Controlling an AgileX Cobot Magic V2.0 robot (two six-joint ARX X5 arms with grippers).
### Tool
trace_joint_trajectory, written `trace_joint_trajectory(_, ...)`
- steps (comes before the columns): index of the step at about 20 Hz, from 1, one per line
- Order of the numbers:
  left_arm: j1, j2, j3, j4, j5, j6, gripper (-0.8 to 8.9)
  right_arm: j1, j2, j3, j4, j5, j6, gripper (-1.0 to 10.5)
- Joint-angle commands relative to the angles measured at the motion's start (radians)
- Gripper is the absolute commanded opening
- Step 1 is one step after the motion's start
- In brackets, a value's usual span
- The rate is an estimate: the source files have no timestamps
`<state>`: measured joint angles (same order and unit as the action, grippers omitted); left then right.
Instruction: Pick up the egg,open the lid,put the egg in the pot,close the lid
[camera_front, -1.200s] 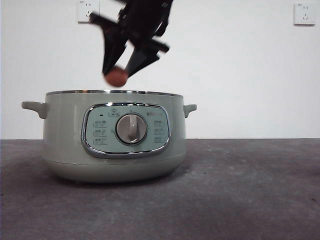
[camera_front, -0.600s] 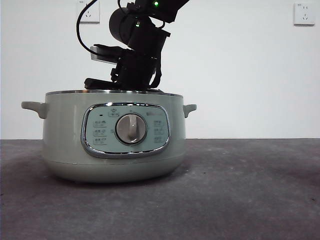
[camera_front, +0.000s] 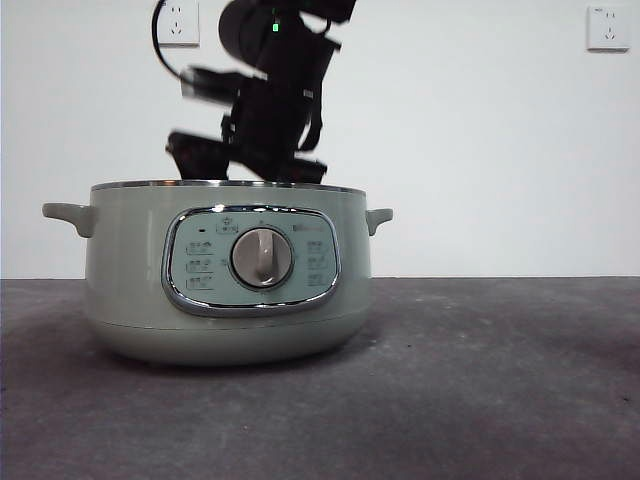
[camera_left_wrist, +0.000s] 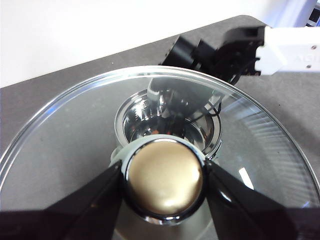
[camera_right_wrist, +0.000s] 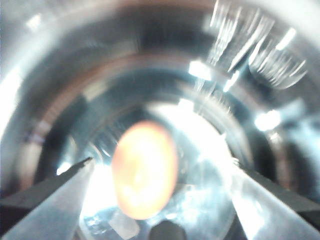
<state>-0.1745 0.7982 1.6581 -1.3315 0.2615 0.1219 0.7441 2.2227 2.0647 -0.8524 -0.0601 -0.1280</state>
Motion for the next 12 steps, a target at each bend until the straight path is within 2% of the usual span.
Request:
trace_joint_trajectory(1,0.003,-0.01,0.006,0.016,0.007,0.002,-0.08,0.002,-0.058,0.077,-0.061,0.002,0.007,4.4)
trace_joint_trajectory(5,0.0,-0.004,0.005,0.02,0.007,0.003,-0.08,-0.042,-0.232,0.121,-0.089,0.03,0.058,4.4)
trace_joint_trajectory(9,-0.017,0.003,-0.062,0.106,0.009,0.005,-0.08,-0.101,-0.389,0.121,-0.222,0.045,0.039,4.4)
trace_joint_trajectory(10,-0.017,0.003,-0.1,0.138,0.019,0.005,-0.08,-0.109,-0.418,0.121,-0.248,0.045,0.037,4.4)
trace_joint_trajectory(12,-0.017,0.01,-0.185,0.212,0.1,0.0,-0.08,-0.112,-0.478,0.121,-0.302,0.034,0.03,4.4)
